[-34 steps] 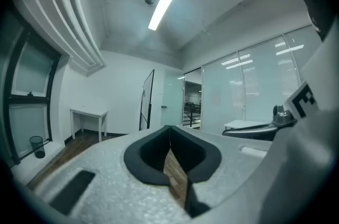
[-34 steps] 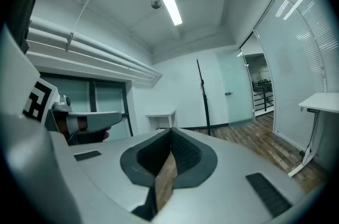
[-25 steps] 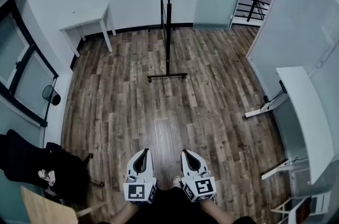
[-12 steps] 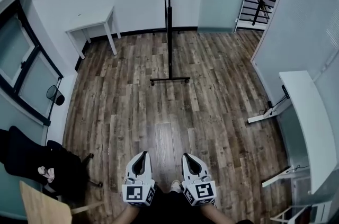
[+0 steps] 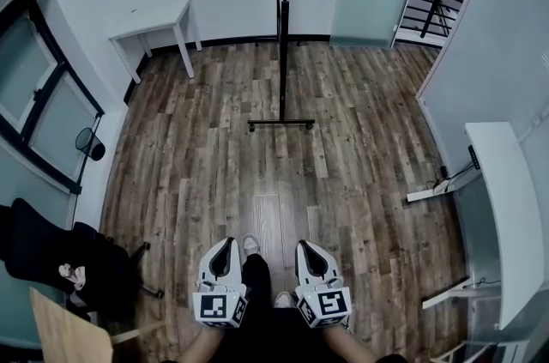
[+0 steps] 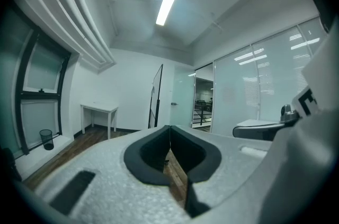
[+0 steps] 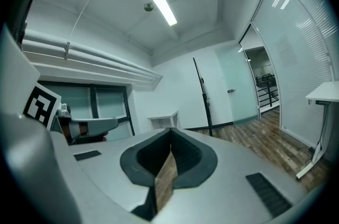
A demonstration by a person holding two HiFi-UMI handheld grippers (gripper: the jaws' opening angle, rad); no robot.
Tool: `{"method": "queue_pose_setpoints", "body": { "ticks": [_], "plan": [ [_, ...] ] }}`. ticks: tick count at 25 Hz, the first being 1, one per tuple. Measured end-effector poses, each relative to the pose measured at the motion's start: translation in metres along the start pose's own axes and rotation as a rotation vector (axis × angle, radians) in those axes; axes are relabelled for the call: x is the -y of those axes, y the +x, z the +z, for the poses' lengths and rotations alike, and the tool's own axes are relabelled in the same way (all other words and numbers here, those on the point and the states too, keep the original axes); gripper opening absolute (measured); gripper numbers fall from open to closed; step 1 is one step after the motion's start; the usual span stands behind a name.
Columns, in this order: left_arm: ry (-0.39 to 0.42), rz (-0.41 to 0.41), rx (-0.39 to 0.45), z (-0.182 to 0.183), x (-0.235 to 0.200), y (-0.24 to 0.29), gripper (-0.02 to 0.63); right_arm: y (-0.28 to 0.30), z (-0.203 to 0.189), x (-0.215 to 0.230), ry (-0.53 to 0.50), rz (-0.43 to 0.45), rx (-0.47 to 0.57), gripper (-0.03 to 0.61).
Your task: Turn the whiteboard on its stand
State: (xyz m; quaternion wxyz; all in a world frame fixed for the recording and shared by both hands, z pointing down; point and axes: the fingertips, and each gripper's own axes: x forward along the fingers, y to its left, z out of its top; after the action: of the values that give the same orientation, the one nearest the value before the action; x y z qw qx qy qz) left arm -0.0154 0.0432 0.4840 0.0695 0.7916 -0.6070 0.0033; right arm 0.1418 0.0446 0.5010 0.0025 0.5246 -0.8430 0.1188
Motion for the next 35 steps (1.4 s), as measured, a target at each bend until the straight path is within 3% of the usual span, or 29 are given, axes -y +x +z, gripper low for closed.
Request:
{"method": "queue_pose_setpoints", "body": {
  "ticks": [5,15,20,27,35],
  "plan": [
    [-0.019,-0.041,0.017,0.009,-0.019,0.072,0.017,0.064,0.006,0.019,-0.009,-0.019,-0.013,0.011],
    [-0.050,-0.119,0.010,0.036,-0.115,0.211,0.017,0.232,0.034,0.034,-0.044,-0.086,-0.057,0.011],
    [-0.053,-0.156,0.038,0.044,-0.137,0.261,0.017,0.286,0.048,0.057,-0.068,-0.128,-0.040,0.011],
    [-0.081,-0.155,0.017,0.045,-0.174,0.311,0.017,0.360,0.054,0.068,-0.054,-0.134,-0.038,0.011],
    [-0.065,-0.117,0.005,0.040,-0.200,0.389,0.017,0.453,0.055,0.119,-0.046,-0.126,-0.017,0.012]
  ]
}}
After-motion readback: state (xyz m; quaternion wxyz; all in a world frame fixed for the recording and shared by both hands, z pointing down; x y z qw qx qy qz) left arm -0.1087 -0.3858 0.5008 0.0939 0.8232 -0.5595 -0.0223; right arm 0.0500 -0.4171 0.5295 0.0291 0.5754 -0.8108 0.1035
